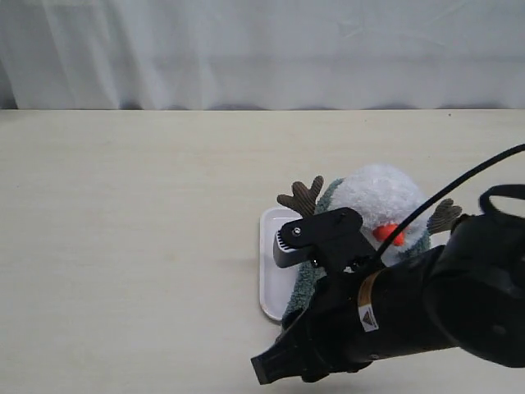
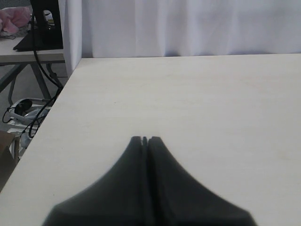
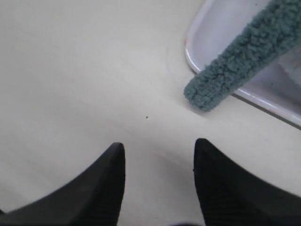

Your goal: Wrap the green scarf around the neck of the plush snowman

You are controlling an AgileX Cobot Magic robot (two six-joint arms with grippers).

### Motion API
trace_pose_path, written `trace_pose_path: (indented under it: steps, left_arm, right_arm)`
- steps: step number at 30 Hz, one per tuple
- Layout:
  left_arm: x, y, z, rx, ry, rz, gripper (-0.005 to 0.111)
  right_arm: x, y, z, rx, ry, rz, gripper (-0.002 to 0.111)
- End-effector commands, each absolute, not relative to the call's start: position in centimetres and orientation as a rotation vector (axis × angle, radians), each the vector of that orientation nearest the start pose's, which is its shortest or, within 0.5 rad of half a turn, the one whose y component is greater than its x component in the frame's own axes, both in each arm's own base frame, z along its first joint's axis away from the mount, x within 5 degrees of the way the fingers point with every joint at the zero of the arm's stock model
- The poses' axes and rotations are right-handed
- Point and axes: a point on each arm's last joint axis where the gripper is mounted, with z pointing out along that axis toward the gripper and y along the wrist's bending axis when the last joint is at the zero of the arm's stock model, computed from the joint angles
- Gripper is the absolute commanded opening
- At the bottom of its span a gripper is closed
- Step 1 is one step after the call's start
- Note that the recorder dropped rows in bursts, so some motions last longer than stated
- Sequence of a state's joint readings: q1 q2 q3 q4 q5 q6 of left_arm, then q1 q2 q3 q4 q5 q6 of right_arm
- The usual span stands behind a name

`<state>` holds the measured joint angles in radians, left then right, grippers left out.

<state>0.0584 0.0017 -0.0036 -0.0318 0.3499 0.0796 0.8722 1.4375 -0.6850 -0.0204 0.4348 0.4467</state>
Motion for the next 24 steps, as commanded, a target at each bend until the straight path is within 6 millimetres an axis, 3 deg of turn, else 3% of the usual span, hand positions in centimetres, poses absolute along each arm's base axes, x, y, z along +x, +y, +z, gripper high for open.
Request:
trace_pose_path:
  steps: [1, 11, 14, 19, 24]
  left_arm:
    - [5.4, 0.2, 18.3, -0.002, 1.815, 0.056, 0.0]
    - [5.4, 0.2, 18.3, -0.002, 1.815, 0.056, 0.0]
    - [5.4, 0.2, 18.3, -0.002, 1.815, 0.056, 0.0]
    - [5.4, 0.2, 18.3, -0.002, 1.815, 0.056, 0.0]
    - [5.4, 0.2, 18.3, -0.002, 1.815, 0.056, 0.0]
  right_arm:
    - [17.0, 19.8, 17.5, -0.553, 2.679, 0.354, 0.044]
    - [18.0, 21.2, 15.3, -0.529, 2.643, 0.42, 0.045]
    - [18.1, 21.2, 15.3, -0.558, 2.633, 0.404, 0.045]
    - [17.9, 20.7, 15.0, -0.58, 2.676, 0.34, 0.056]
    - [18.7, 19.7, 14.9, -0.454, 2.723, 0.315, 0.057]
